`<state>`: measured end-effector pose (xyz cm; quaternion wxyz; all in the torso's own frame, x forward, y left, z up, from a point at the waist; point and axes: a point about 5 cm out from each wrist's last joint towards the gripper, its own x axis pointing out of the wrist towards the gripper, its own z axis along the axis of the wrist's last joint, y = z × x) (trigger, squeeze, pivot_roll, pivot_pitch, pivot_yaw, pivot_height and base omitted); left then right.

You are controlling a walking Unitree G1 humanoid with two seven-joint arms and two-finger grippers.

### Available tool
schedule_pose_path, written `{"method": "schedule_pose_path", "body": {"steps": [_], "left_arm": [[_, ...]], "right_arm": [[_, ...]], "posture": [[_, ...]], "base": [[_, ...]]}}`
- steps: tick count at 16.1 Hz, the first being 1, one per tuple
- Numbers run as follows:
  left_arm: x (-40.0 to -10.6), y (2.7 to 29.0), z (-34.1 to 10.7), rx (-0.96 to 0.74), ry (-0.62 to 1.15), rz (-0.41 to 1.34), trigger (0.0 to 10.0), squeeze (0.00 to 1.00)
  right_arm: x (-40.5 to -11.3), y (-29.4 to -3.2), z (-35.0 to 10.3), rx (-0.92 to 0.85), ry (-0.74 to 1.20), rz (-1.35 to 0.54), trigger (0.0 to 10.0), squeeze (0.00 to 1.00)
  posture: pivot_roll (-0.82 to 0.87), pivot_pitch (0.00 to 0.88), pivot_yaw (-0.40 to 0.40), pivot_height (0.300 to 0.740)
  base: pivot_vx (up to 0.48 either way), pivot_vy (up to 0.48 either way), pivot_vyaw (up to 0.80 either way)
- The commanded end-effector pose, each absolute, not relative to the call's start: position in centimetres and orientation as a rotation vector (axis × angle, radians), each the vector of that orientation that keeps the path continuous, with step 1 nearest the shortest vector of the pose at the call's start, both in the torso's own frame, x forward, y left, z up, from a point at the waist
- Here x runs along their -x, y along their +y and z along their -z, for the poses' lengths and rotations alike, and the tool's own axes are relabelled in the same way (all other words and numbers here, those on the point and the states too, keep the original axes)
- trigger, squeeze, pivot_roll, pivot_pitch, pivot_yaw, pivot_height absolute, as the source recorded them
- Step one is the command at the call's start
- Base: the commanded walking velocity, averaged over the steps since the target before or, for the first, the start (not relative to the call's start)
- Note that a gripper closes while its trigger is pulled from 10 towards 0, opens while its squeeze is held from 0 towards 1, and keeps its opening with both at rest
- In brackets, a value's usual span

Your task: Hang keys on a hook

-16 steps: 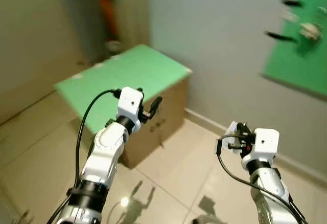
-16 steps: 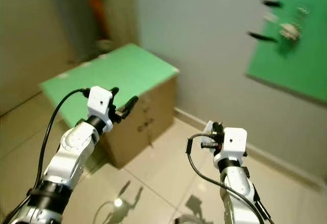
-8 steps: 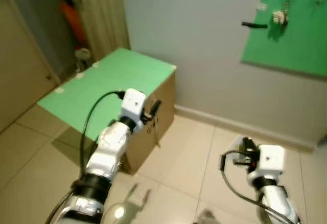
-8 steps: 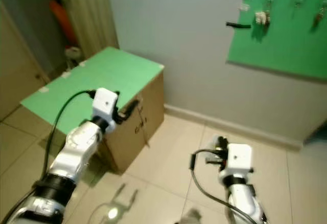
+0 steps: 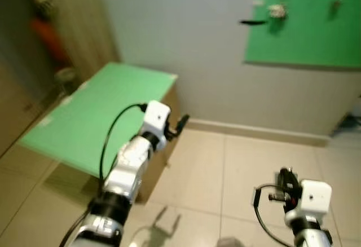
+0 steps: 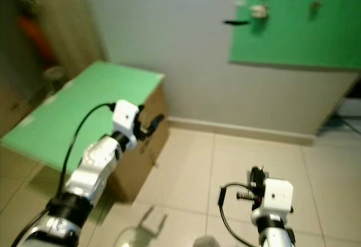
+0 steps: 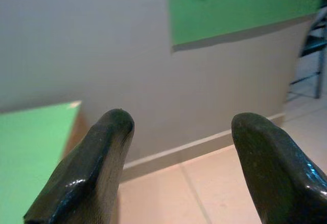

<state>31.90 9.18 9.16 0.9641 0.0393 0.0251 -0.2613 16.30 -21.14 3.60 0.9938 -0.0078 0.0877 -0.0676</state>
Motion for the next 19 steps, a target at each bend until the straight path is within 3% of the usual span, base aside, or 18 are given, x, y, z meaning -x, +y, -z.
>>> {"method": "schedule_pose_path", "body": {"steps": [1, 13, 19], "left_arm": [[-32.4, 9.8, -9.7, -0.087, 0.033, 0.505, 10.0, 0.00], [-31.4, 11.0, -9.3, -0.159, 0.004, 0.483, 10.0, 0.00], [-31.2, 11.3, -9.0, -0.202, 0.022, 0.447, 10.0, 0.00]], "right_arm": [[-17.1, -21.4, -3.7, -0.022, 0.156, 0.154, 10.0, 0.00], [-23.6, -19.0, -4.7, -0.012, 0.092, 0.000, 10.0, 0.00], [-24.3, -18.7, -4.9, 0.010, 0.085, -0.026, 10.0, 0.00]], "posture": [[-0.26, 0.000, 0.069, 0.722], [-0.12, 0.000, 0.029, 0.722], [-0.10, 0.000, 0.021, 0.722]], "base": [[0.446, 0.000, 0.00], [0.453, 0.000, 0.00], [0.136, 0.000, -0.63]]}}
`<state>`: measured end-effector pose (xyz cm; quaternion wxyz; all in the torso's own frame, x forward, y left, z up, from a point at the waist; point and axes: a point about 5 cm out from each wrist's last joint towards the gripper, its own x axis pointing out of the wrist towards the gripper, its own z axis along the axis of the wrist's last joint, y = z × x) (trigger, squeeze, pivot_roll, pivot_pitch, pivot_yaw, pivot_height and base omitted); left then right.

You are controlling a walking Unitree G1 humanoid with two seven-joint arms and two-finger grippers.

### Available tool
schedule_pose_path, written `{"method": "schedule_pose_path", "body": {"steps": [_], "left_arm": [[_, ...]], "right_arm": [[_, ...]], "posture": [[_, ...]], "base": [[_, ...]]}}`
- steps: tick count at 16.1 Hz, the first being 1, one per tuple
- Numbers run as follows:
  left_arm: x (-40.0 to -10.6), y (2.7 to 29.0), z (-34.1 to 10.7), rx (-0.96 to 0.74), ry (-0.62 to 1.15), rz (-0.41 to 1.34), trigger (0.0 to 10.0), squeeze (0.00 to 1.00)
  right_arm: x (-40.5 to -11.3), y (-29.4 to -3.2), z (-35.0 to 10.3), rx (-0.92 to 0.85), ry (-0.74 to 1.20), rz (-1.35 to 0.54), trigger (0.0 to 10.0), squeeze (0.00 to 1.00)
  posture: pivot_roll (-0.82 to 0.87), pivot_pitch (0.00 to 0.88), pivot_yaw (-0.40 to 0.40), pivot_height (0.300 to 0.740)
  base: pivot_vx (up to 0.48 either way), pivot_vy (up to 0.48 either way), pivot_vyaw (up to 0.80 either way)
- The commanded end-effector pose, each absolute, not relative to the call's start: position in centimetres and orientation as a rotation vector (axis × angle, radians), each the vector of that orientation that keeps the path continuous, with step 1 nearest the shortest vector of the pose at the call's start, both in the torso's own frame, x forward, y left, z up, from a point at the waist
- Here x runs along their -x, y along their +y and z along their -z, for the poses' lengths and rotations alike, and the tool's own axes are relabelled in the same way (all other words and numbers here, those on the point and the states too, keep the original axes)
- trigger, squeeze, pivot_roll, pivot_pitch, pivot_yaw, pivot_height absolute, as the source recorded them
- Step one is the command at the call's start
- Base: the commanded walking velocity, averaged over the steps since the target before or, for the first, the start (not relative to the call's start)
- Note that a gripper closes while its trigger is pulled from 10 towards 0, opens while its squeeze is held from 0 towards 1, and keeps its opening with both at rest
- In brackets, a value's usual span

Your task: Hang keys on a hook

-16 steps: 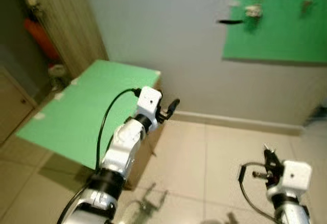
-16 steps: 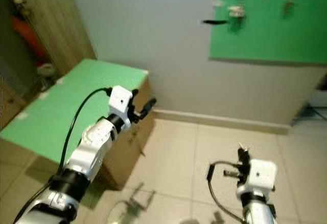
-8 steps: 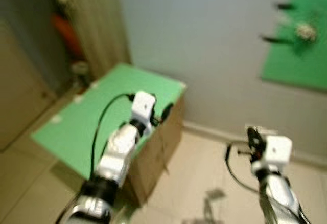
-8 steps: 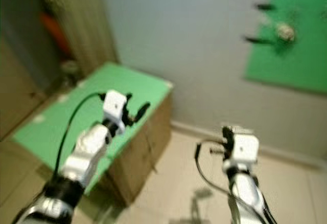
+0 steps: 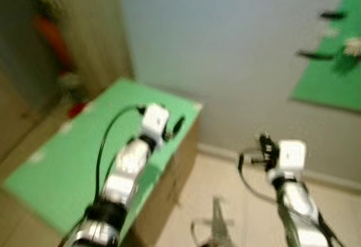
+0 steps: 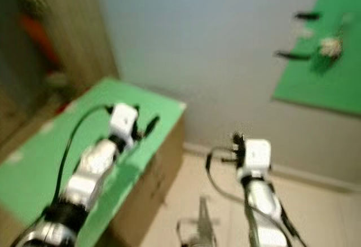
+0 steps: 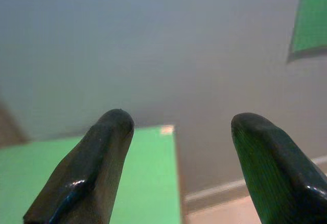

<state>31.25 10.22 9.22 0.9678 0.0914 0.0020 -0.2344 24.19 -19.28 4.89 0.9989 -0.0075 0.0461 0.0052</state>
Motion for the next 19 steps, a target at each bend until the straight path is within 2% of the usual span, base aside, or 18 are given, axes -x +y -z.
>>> {"method": "schedule_pose_path", "body": {"steps": [1, 5, 11, 12, 19], "left_arm": [[-31.1, 11.2, -8.9, -0.202, 0.024, 0.450, 10.0, 0.00], [-30.7, 10.8, -8.6, -0.204, 0.037, 0.457, 10.0, 0.00], [-30.2, 12.2, -8.0, -0.201, 0.057, 0.400, 10.0, 0.00], [-30.2, 12.2, -8.0, -0.187, 0.058, 0.400, 10.0, 0.00], [-29.9, 11.7, -8.2, -0.184, 0.035, 0.430, 10.0, 0.00]], "right_arm": [[-24.3, -18.7, -4.8, 0.013, 0.092, -0.022, 10.0, 0.00], [-24.4, -18.1, -4.6, 0.008, 0.111, -0.046, 10.0, 0.00], [-25.0, -18.1, -4.7, 0.020, 0.113, -0.061, 10.0, 0.00], [-25.1, -18.1, -4.8, 0.020, 0.114, -0.062, 10.0, 0.00], [-25.3, -18.0, -4.8, 0.032, 0.114, -0.079, 10.0, 0.00]], "posture": [[-0.10, 0.000, 0.022, 0.722], [-0.10, 0.000, 0.018, 0.722], [-0.07, 0.000, -0.003, 0.722], [-0.07, 0.000, -0.004, 0.722], [-0.08, 0.000, -0.016, 0.722]], "base": [[0.000, 0.000, 0.00], [0.000, 0.000, 0.00], [0.000, 0.000, -0.76], [0.000, 0.000, 0.00], [0.245, -0.364, 0.00]]}}
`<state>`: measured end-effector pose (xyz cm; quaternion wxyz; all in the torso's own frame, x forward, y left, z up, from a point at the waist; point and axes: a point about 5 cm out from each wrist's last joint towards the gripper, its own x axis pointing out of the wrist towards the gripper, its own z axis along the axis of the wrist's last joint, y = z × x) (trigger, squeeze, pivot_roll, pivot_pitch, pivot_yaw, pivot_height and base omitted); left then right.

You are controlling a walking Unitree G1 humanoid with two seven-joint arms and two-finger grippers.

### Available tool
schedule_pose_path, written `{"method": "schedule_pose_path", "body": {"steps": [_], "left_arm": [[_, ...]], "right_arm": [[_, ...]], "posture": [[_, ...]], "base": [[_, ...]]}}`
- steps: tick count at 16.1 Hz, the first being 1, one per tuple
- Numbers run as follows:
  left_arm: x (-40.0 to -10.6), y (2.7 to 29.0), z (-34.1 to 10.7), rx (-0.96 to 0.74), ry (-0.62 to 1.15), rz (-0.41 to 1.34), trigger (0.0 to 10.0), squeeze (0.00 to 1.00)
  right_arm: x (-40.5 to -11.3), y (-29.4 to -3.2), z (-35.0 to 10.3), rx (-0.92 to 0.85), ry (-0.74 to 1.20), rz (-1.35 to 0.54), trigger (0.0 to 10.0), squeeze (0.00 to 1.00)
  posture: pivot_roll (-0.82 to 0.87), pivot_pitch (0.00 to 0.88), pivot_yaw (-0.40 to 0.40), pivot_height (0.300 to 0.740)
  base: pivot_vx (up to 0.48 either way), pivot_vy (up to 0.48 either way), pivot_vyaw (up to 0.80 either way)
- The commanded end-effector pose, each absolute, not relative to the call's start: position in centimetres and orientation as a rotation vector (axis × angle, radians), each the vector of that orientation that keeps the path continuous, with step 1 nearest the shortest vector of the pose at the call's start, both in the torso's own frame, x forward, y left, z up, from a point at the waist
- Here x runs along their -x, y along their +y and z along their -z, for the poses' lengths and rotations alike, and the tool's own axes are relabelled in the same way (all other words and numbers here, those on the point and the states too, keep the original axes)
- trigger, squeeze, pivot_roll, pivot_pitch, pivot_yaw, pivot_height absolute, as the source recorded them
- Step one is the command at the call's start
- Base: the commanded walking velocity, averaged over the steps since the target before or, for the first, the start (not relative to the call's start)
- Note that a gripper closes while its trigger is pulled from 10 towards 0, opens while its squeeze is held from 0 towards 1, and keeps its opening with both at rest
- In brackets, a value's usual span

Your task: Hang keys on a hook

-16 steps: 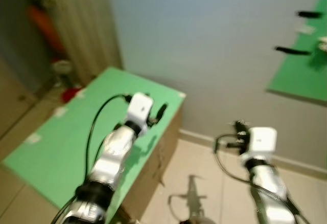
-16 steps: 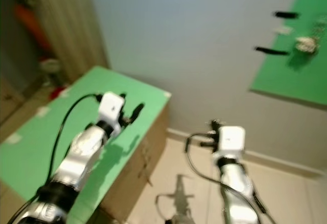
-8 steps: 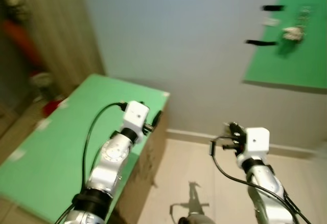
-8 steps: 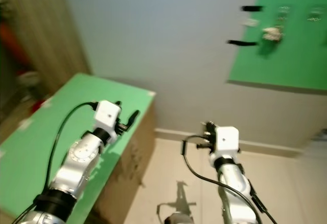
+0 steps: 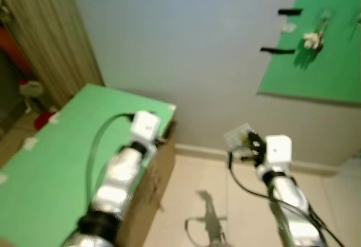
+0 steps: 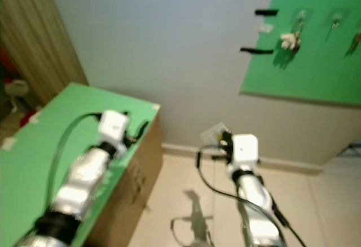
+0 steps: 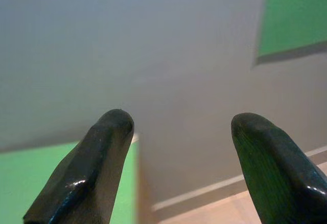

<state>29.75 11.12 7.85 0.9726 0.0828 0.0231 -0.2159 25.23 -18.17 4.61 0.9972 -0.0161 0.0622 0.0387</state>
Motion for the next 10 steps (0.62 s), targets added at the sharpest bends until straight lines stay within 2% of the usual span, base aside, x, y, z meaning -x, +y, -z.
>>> {"method": "schedule_pose_path", "body": {"steps": [1, 6, 10], "left_arm": [[-29.96, 11.79, -8.20, -0.174, 0.035, 0.425, 10.0, 0.00], [-29.83, 11.45, -8.23, -0.145, 0.024, 0.426, 10.0, 0.00], [-30.14, 11.19, -8.41, -0.138, 0.016, 0.421, 10.0, 0.00]], "right_arm": [[-25.37, -18.04, -4.75, 0.027, 0.119, -0.074, 10.0, 0.00], [-25.57, -18.17, -4.94, 0.013, 0.118, -0.067, 10.0, 0.00], [-25.79, -18.12, -5.10, 0.022, 0.107, -0.067, 10.0, 0.00]], "posture": [[-0.08, 0.000, -0.022, 0.722], [-0.08, 0.000, -0.027, 0.722], [-0.08, 0.000, -0.031, 0.722]], "base": [[0.326, -0.349, 0.00], [0.329, -0.346, -0.74], [0.330, -0.345, 0.00]]}}
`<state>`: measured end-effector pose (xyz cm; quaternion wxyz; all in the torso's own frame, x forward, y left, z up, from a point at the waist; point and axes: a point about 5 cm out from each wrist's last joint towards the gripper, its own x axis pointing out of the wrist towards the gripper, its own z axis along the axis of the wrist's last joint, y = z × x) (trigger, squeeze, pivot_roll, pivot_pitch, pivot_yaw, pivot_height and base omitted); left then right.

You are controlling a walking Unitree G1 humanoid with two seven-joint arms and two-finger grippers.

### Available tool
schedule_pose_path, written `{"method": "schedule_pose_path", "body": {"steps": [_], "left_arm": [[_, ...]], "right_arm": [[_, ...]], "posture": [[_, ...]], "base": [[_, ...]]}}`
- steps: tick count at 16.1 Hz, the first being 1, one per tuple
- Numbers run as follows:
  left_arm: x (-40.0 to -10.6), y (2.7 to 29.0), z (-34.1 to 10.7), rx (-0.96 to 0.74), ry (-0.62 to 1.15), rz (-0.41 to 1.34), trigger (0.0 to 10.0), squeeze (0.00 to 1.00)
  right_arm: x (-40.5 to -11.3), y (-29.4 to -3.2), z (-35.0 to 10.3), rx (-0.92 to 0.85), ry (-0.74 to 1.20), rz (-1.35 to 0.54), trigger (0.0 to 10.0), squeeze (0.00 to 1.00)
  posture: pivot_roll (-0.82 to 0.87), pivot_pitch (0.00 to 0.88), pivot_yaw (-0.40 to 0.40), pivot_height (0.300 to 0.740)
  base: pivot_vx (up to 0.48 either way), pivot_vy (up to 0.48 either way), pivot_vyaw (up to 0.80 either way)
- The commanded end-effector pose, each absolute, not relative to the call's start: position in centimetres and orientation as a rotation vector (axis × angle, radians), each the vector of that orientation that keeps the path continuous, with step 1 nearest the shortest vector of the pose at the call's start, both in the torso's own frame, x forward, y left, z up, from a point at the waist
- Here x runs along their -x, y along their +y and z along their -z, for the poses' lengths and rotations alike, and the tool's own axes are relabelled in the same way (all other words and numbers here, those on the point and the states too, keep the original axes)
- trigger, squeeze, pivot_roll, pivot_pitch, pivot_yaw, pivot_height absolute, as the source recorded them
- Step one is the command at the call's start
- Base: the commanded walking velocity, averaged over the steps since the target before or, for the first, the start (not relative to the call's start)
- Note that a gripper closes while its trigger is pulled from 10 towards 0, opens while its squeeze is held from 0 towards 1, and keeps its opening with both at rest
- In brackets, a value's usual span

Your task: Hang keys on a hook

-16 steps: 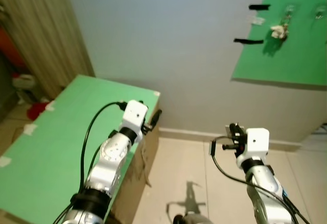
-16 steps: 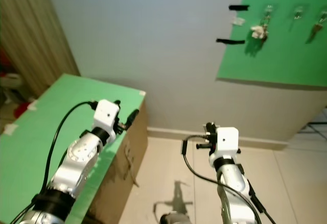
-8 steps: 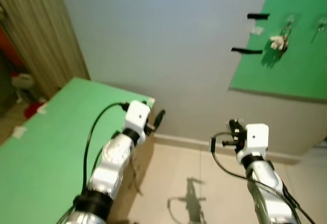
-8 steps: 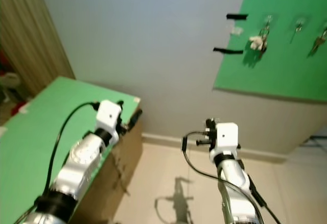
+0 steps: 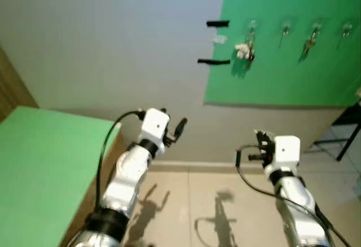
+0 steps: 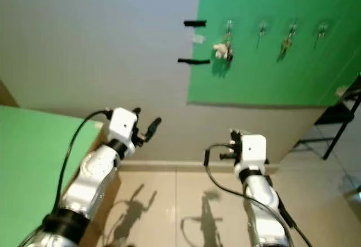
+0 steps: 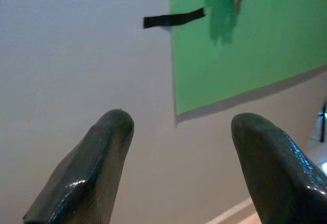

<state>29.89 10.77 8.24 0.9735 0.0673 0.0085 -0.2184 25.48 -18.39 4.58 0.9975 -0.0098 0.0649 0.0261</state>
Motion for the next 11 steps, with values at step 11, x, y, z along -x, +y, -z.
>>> {"method": "schedule_pose_path", "body": {"steps": [11], "left_arm": [[-29.36, 11.60, -7.75, -0.127, 0.041, 0.376, 10.0, 0.00]], "right_arm": [[-25.58, -17.82, -4.69, 0.008, 0.122, -0.071, 10.0, 0.00]], "posture": [[-0.08, 0.000, -0.018, 0.722]], "base": [[0.328, -0.346, 0.00]]}}
